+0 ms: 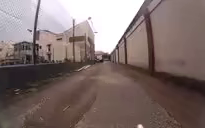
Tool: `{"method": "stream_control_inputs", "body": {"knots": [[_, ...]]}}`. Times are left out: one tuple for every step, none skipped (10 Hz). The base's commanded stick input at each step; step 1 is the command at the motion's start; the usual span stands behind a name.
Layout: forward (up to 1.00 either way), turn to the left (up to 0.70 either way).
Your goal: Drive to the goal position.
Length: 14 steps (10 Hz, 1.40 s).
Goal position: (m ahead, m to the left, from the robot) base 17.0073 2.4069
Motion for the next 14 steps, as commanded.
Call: {"method": "stream_control_inputs", "body": {"knots": [[0.7, 0.0], [0.7, 0.0], [0.7, 0.0], [0.7, -0.22], [0.7, -0.3], [0.7, -0.2], [0.7, -0.09], [0.7, 0.0], [0.7, 0.0], [0.7, 0.0], [0.7, 0.0], [0.7, 0.0], [0.7, 0.0], [0.7, 0.0]]}}
